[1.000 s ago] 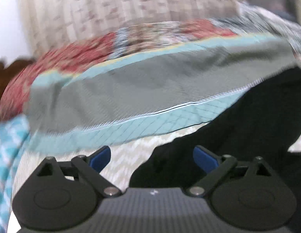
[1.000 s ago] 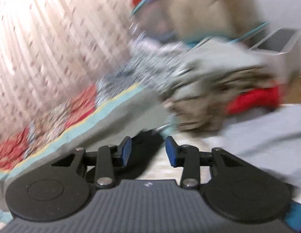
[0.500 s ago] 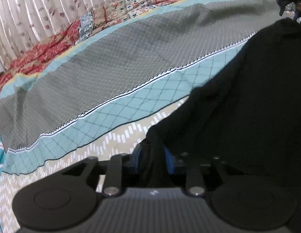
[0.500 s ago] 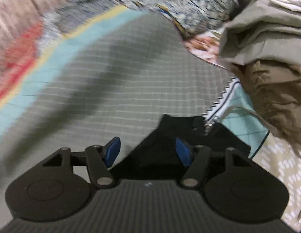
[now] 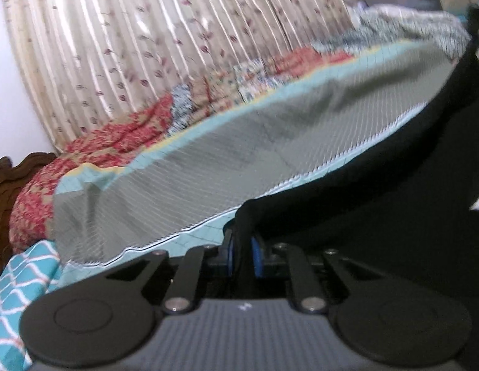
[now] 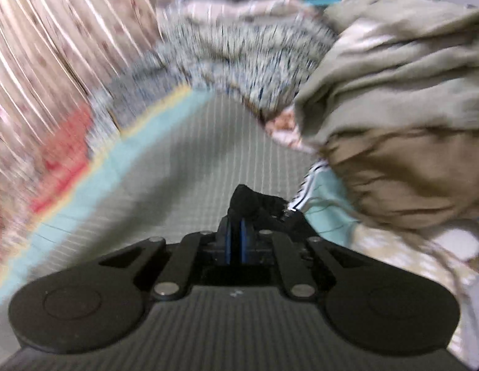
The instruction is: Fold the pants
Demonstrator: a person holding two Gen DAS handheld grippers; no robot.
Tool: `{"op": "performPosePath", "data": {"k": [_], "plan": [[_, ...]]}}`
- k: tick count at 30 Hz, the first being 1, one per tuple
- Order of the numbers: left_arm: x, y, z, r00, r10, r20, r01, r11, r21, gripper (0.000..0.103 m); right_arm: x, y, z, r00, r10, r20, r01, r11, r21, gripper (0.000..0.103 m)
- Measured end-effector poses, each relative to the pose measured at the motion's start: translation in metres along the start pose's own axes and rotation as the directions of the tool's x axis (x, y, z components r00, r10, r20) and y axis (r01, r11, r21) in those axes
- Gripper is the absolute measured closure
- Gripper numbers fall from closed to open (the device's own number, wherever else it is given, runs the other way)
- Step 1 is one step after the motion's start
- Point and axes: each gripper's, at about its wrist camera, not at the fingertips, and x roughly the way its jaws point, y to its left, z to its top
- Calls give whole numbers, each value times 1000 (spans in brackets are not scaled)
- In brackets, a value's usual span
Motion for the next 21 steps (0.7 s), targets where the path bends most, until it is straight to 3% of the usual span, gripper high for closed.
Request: {"op": "performPosePath", "data": {"k": [8, 11, 15, 17, 18, 19, 21], "plan": [[-127, -5, -30, 998, -7, 68, 10, 999, -36, 92, -170, -109, -28, 984, 138, 111, -150, 983, 110, 94], [-172, -15, -51, 997, -41, 63, 44, 998, -53, 92, -223, -159, -55, 980, 146, 137, -164, 977, 136, 94], [-199, -34, -82, 992, -122, -11, 121, 990, -77, 91, -249, -215, -94, 985, 97, 145, -118, 982, 150, 94], [-198, -54, -101, 978, -194, -79, 192, 981, -34, 83, -238, -238, -114, 996, 29, 85, -43, 986, 163, 84], [-193, -65, -111, 970, -207, -127, 208, 978, -6, 82, -229, -244, -123, 998, -30, 50, 22, 987, 156, 72], [-189, -72, -119, 964, -202, -174, 209, 978, 19, 80, -222, -254, -133, 995, -103, 15, 99, 980, 174, 50], [-193, -75, -126, 959, -191, -209, 201, 979, 28, 79, -229, -269, -143, 985, -167, 43, 150, 952, 265, 48]]}}
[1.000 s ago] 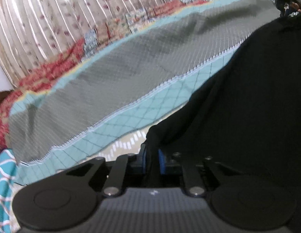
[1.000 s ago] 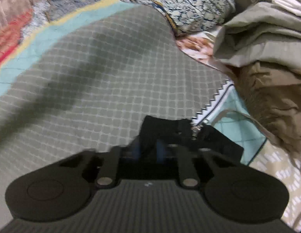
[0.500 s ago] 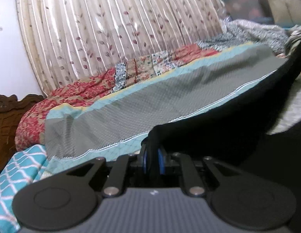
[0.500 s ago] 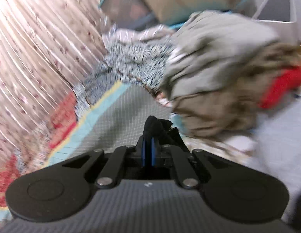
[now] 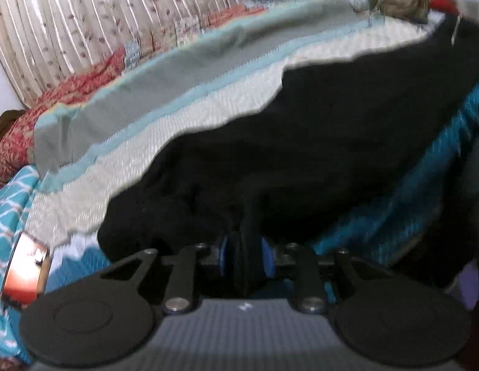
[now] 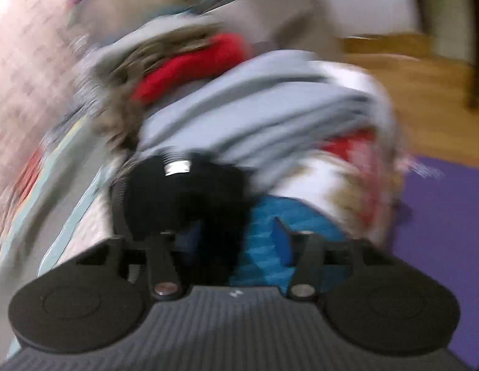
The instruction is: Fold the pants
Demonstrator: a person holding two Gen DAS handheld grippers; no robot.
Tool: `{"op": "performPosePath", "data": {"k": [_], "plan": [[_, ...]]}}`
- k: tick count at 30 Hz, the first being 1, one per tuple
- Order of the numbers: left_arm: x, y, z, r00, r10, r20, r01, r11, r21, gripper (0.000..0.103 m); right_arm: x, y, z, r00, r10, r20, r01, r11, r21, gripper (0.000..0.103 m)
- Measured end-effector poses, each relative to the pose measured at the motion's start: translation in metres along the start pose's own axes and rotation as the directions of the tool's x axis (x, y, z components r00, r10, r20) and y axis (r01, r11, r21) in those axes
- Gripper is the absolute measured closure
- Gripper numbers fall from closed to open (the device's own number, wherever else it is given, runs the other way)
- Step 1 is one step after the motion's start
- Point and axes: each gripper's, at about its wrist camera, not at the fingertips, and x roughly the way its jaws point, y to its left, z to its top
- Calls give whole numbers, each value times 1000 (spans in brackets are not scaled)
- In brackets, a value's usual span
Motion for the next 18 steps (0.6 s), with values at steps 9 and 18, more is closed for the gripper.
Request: {"op": "performPosePath", "data": {"k": [9, 18], "plan": [[-44, 113, -3, 994, -19, 104, 70, 860, -506, 47, -73, 28, -40, 977, 101, 186, -75, 987, -141, 48], [43, 189, -6, 983, -166, 75, 159, 585, -795, 67, -69, 126, -141, 916, 361, -176, -401, 835, -377, 48]]}}
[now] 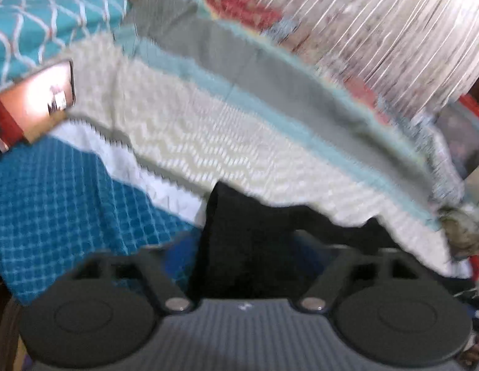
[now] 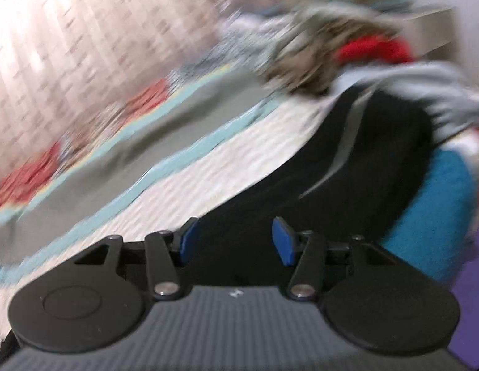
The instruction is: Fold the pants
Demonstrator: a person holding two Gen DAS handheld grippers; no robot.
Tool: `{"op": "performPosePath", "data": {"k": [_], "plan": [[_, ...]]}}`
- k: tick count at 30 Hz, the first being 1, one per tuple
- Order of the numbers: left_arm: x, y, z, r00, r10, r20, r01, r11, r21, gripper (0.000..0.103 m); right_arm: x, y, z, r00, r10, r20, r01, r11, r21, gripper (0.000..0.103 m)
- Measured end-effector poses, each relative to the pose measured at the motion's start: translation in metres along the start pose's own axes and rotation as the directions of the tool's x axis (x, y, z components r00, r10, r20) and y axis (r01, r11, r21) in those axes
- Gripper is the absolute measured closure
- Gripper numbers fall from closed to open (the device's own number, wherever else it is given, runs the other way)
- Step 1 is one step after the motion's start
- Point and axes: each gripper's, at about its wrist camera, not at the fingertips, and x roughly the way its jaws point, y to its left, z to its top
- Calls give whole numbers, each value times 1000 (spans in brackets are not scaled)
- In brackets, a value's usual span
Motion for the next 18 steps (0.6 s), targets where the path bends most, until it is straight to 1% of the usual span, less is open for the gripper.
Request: {"op": "performPosePath", "data": {"k": [1, 2, 3, 4, 5, 6, 7, 8, 9, 10, 11, 12, 13, 14, 15, 16, 17, 18], "plan": [[9, -5, -13, 999, 25, -21, -24, 999, 33, 91, 7, 7, -6, 999, 34, -32, -34, 999, 5, 48], [16, -11, -21, 998, 57, -25, -55, 995, 80, 92, 16, 14, -12, 995, 70, -67, -69, 998, 11, 48], [17, -18, -31, 994, 108, 3, -107, 985, 139, 93, 24, 19, -18, 991, 90, -102, -90, 996, 8, 49], [14, -23, -37, 987, 153, 54, -160, 969, 187, 93, 34, 25, -21, 986, 85, -146, -87, 996, -5, 49], [6, -24, -37, 973, 195, 126, -218, 952, 213, 94, 47, 27, -26, 979, 40, -202, -47, 998, -29, 50], [-6, -22, -34, 945, 237, 227, -286, 935, 212, 95, 59, 24, -29, 970, -10, -244, 0, 999, -43, 54], [-18, -19, -31, 916, 263, 302, -331, 923, 198, 95, 63, 18, -31, 970, -8, -242, 1, 1000, -28, 55], [-24, -12, -27, 888, 303, 345, -377, 910, 173, 101, 63, 12, -30, 974, 18, -226, -17, 1000, 9, 55], [-25, -5, -25, 864, 361, 351, -430, 892, 140, 101, 63, 8, -27, 973, 32, -227, -25, 999, 34, 55], [-20, 2, -22, 850, 420, 320, -476, 871, 122, 101, 64, 8, -24, 973, 38, -228, -29, 999, 42, 55], [-14, 11, -21, 867, 423, 264, -464, 878, 117, 100, 65, 10, -21, 973, 37, -227, -28, 999, 43, 55], [-11, 19, -20, 894, 401, 201, -424, 901, 87, 100, 61, 13, -23, 975, 42, -220, -33, 999, 43, 53], [-16, 27, -19, 917, 365, 159, -374, 927, 31, 100, 56, 19, -23, 975, 72, -208, -64, 997, 44, 53], [-24, 30, -19, 934, 322, 156, -322, 946, -23, 100, 50, 26, -22, 972, 133, -196, -127, 991, 43, 53], [-34, 29, -18, 945, 273, 181, -266, 962, -62, 100, 44, 36, -23, 961, 200, -189, -197, 980, 33, 52], [-41, 23, -18, 950, 229, 214, -220, 973, -68, 100, 40, 47, -24, 945, 261, -196, -263, 965, 14, 52], [-46, 12, -17, 953, 183, 240, -177, 983, -44, 99, 39, 58, -25, 926, 311, -213, -319, 948, -4, 51], [-47, -2, -16, 959, 127, 252, -131, 991, -1, 98, 40, 71, -29, 900, 361, -244, -377, 926, -20, 51]]}}
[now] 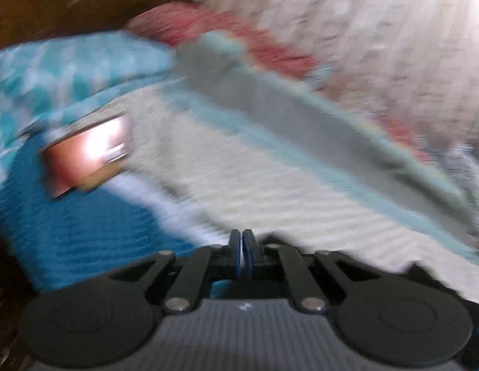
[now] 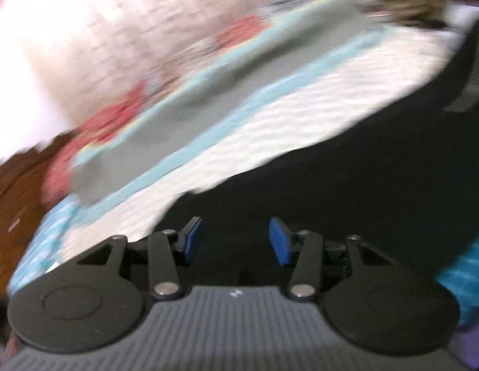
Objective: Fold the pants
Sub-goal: 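Stretch the black pants flat across the bed with both grippers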
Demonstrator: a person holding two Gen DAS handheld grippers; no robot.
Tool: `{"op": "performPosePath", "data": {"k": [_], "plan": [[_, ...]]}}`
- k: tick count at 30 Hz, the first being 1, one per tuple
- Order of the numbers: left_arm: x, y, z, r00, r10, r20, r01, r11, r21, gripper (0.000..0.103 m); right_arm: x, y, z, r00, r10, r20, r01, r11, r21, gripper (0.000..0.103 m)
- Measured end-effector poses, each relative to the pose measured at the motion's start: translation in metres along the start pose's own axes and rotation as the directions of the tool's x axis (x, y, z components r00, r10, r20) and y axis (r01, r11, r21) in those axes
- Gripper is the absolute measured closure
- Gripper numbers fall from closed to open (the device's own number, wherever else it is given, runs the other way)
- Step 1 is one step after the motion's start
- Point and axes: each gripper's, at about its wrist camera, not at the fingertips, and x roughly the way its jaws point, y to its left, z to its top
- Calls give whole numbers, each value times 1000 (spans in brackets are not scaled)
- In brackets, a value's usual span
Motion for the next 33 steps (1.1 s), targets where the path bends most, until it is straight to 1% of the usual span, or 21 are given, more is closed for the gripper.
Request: {"op": "performPosePath", "data": {"k": [1, 3, 5, 7, 8, 9, 10, 11, 12, 14, 15, 16, 17, 19, 21, 23, 24, 25, 28, 30, 33], "plan": [[0, -19, -1, 997, -79, -12, 79, 996, 41, 94, 9, 10, -1, 998, 48, -35, -49, 999, -23, 51], [8, -58, -13, 974, -217, -66, 224, 965, 134, 90, 27, 26, -10, 987, 128, -100, -133, 990, -45, 51], [19, -92, -35, 957, -258, -134, 283, 930, 236, 87, 47, 34, -20, 972, 170, -160, -179, 983, -45, 51], [33, -110, -62, 958, -210, -195, 265, 908, 325, 86, 61, 30, -28, 966, 155, -205, -169, 984, -57, 52], [46, -117, -77, 967, -128, -219, 207, 899, 385, 86, 66, 23, -32, 968, 121, -219, -139, 988, -70, 53], [68, -115, -92, 968, 1, -252, 112, 892, 437, 87, 71, 10, -34, 972, 64, -226, -83, 994, -76, 58], [86, -105, -103, 955, 67, -290, 69, 898, 435, 92, 75, -8, -31, 974, 46, -224, -56, 998, -40, 82], [87, -92, -105, 962, 21, -272, 86, 923, 375, 92, 72, -25, -28, 973, 74, -217, -67, 997, 38, 87], [85, -90, -100, 958, 12, -287, 93, 933, 349, 92, 66, -42, -23, 974, 96, -204, -69, 988, 136, 85], [76, -92, -85, 948, 21, -319, 82, 949, 304, 91, 31, -67, -8, 990, 110, -86, -90, 974, 206, 72], [70, -92, -75, 948, 7, -317, 84, 958, 274, 89, 6, -78, -1, 997, 83, 7, -83, 980, 182, 55], [63, -95, -68, 951, -11, -308, 91, 965, 247, 86, -17, -88, 2, 995, 53, 83, -66, 983, 169, 46], [56, -97, -59, 955, -27, -296, 100, 967, 233, 83, -43, -102, 6, 985, 9, 174, -39, 985, 169, 45], [47, -109, -52, 960, -37, -277, 103, 968, 230, 80, -88, -132, 9, 947, -85, 311, 16, 976, 218, 41], [53, -125, -49, 955, -31, -296, 105, 966, 236, 77, -129, -168, 8, 871, -223, 437, 80, 943, 322, 33], [64, -142, -51, 939, -24, -344, 114, 964, 242, 76, -153, -196, 4, 804, -327, 497, 115, 905, 411, 21], [71, -149, -55, 928, -15, -372, 113, 963, 244, 76, -157, -207, 5, 784, -355, 509, 120, 891, 437, 15], [74, -158, -59, 919, -12, -394, 116, 963, 242, 76, -158, -218, 7, 776, -369, 511, 124, 884, 451, 14], [80, -179, -70, 898, -27, -439, 151, 956, 250, 73, -144, -239, 18, 801, -365, 475, 124, 876, 466, 14], [78, -191, -76, 900, -24, -435, 164, 943, 288, 70, -130, -237, 23, 816, -332, 472, 111, 893, 437, 13], [73, -202, -79, 900, -17, -435, 169, 935, 313, 67, -126, -236, 36, 815, -338, 471, 161, 913, 375, 10]]}}
